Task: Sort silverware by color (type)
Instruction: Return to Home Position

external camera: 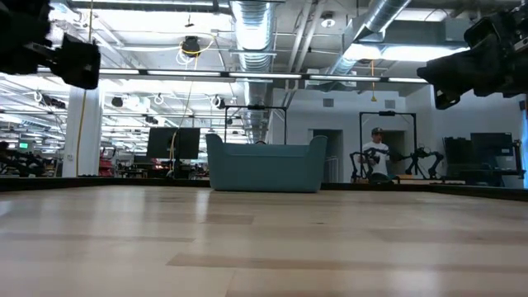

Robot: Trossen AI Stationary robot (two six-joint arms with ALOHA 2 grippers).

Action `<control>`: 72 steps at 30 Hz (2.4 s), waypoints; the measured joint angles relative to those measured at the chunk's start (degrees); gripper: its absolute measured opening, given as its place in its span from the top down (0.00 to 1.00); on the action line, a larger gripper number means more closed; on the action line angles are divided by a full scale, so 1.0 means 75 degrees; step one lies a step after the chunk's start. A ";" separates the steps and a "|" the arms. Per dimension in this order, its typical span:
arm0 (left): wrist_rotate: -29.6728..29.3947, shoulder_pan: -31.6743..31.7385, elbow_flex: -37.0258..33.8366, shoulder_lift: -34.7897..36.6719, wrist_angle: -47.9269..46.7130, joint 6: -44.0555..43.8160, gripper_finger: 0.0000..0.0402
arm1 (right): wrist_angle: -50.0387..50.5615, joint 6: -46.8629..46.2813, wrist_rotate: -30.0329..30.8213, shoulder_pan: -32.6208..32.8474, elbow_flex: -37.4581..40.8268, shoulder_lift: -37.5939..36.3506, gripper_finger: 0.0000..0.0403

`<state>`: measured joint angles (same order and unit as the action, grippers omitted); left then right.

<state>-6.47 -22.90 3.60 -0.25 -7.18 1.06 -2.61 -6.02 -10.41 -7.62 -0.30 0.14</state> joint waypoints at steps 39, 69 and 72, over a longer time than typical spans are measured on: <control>-0.0045 0.2981 0.0023 -0.0020 -0.0086 -0.0831 0.42 | 0.0003 0.0000 0.0000 0.0000 0.0000 0.0003 0.68; -0.0051 0.2981 0.0026 -0.0020 -0.0102 -0.0833 0.42 | 0.0003 0.0000 0.0000 0.0000 0.0000 0.0003 0.68; -0.0051 0.2981 0.0026 -0.0020 -0.0105 -0.0833 0.42 | 0.0003 0.0003 0.0000 0.0000 0.0000 0.0003 0.68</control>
<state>-6.85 -0.54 3.79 -0.40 -7.97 -5.19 -2.59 -6.00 -10.41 -7.62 -0.29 0.16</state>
